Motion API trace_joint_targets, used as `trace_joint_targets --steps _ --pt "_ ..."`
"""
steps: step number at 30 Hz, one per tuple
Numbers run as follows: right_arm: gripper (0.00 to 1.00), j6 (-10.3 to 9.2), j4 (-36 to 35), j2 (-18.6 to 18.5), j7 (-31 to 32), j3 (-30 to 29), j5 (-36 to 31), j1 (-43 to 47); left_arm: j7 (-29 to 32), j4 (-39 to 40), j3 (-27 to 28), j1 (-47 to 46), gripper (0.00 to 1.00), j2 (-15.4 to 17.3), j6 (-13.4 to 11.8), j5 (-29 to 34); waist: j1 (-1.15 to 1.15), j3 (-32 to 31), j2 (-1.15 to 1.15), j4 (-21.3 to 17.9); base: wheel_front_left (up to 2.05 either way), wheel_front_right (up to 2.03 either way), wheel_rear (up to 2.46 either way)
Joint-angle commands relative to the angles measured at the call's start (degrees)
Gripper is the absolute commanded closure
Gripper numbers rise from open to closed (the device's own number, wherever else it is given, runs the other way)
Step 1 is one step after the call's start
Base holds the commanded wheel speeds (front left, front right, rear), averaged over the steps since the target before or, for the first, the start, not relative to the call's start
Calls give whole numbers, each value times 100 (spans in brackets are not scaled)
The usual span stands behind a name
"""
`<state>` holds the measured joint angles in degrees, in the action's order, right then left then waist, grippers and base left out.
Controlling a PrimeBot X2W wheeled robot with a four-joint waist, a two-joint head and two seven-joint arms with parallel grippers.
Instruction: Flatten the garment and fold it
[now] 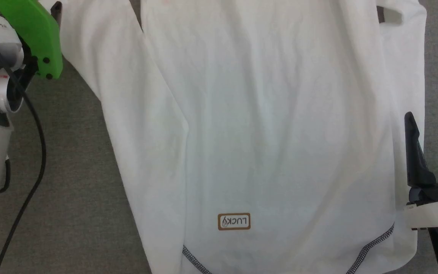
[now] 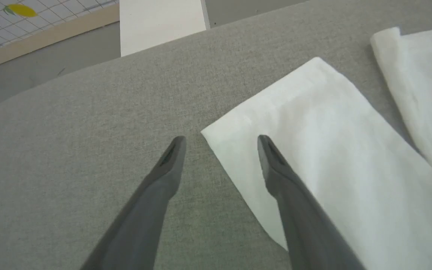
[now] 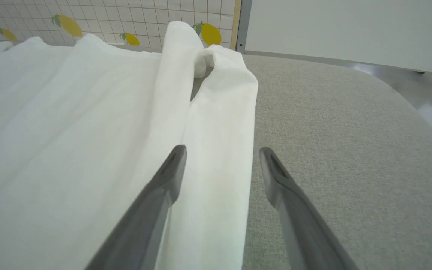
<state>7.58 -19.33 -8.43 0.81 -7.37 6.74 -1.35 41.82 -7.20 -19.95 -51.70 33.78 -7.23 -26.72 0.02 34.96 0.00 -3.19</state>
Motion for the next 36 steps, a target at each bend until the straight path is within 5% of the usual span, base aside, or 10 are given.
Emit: trace_joint_targets --steps 1,7,9,20,29,36 --pt "0 -9 -6 -25 -24 8 46 -112 57 -84 -1 -61 0 41 -79 32 -2 367 0 -215 0 0 0" --pt "0 -9 17 -52 -21 12 76 -143 155 -330 69 69 0 35 -304 -17 -2 464 0 -238 0 0 0" --pt "0 -9 27 -55 -6 6 76 -156 106 -358 95 142 100 -37 -259 -149 -2 445 0 -220 0 0 0" --pt "0 -9 36 -30 106 -111 -35 -27 -897 -110 734 555 100 -301 -225 -797 -2 -537 0 85 0 0 0" --pt "0 -9 -44 172 308 -286 -174 389 -1320 527 1775 1653 100 267 -171 -1391 -2 -1577 0 419 0 0 0" --pt "0 -9 -100 345 411 -341 -255 697 -1366 1203 2802 2972 100 603 -373 -1813 -2 -2139 0 631 0 0 0"
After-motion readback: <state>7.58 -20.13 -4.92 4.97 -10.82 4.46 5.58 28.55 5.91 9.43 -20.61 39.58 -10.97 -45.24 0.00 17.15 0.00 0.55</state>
